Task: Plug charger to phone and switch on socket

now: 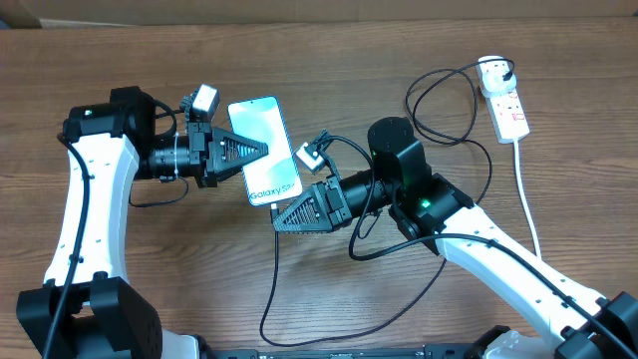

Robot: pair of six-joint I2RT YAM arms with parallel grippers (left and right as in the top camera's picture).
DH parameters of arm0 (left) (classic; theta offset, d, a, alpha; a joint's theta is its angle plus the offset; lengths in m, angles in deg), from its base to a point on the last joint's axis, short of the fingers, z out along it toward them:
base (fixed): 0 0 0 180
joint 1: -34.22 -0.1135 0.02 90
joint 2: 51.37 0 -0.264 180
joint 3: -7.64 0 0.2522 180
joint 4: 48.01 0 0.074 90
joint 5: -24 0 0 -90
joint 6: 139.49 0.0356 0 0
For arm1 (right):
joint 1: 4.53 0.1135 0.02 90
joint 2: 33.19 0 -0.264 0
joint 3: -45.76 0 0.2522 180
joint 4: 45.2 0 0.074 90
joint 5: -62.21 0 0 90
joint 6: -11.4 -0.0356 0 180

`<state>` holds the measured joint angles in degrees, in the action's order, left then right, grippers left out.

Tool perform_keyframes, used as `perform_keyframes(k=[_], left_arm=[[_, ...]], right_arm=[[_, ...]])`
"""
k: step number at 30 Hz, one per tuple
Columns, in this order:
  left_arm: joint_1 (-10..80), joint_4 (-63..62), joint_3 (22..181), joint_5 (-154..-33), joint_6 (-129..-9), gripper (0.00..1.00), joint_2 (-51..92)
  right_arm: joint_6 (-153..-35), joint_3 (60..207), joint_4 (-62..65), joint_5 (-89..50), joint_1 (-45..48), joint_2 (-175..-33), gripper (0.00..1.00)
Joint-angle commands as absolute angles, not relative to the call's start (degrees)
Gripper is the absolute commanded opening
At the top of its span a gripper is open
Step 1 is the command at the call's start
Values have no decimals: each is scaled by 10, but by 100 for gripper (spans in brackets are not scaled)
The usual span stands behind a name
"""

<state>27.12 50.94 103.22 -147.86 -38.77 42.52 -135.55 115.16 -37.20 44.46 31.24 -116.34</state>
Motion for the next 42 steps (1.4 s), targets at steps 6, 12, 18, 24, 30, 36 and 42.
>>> perform_keyframes(k=[6,12,18,24,30,36,42], left_arm=[[275,497,1036,-1512,-379,4,421],[275,499,1036,-1516,-379,4,421],[275,500,1036,-1516,-379,4,421],[275,507,1036,-1530,-379,4,421],[275,508,1036,-1526,-379,4,421],[275,508,1036,-1526,-379,4,421],[274,497,1036,-1526,-379,4,421]], right_arm=[[-1371,1151,-375,469,310,-1166,4],[-1368,1151,-369,469,298,-1166,4],[-1356,1151,-367,469,298,-1166,4],[-1356,1151,-367,467,298,-1175,4],[-1356,1151,-372,468,298,-1182,4],[-1356,1151,-374,484,298,-1182,4],[-1356,1151,-374,504,298,-1182,4]])
